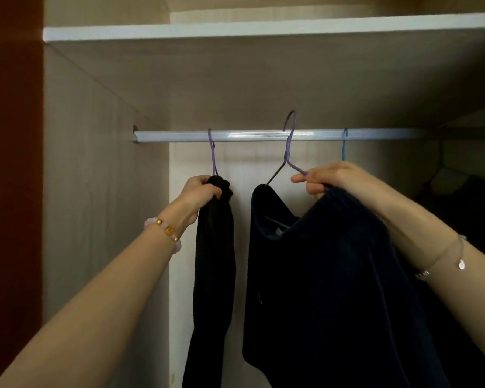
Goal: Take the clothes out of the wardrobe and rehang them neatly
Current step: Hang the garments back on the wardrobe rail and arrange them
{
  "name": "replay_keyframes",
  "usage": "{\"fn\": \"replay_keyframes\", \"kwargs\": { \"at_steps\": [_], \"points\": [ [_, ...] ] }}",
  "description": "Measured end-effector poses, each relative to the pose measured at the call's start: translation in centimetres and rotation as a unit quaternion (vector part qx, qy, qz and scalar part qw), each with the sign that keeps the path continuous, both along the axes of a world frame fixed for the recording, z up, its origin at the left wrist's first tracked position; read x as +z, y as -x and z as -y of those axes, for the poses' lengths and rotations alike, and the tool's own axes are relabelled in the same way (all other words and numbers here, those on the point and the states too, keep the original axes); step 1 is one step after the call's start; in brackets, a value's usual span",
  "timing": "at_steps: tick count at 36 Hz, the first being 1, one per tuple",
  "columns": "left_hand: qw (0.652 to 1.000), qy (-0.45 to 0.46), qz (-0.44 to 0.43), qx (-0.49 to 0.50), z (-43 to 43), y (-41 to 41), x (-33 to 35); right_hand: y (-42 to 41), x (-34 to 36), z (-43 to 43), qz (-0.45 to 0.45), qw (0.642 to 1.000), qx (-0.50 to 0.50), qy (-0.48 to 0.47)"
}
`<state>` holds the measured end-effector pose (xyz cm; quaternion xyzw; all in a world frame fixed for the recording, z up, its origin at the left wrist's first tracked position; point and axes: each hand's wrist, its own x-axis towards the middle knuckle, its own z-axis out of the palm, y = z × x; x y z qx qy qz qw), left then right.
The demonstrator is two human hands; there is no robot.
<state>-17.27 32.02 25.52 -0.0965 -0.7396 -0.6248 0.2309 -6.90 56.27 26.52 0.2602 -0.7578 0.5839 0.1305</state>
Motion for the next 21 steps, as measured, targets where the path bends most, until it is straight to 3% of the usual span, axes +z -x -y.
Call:
{"fn": "replay_keyframes", "kwargs": {
  "at_steps": [4, 11, 16, 21],
  "points": [
    [1.0, -0.009, 0.007, -0.009, -0.3, -0.9, -0.2, -1.4, -2.2, -2.2, 0.082, 0.995, 0.047, 0.035],
    [0.999, -0.006, 0.021, -0.034, -1.6, -3.7, -2.3, -6.2, -5.3, -4.2, 0.186, 0.972, 0.143, 0.001],
    [1.0, 0.0, 0.02, -0.021, -2.5, -5.9, -4.8, -9.1, -7.1, -5.0, 0.182, 0.971, 0.142, -0.06],
    [0.999, 0.046, 0.021, -0.005, -1.7, -8.4, -6.0, -10.2, -7.8, -4.1, 0.214, 0.948, 0.22, -0.089]
  ]
}}
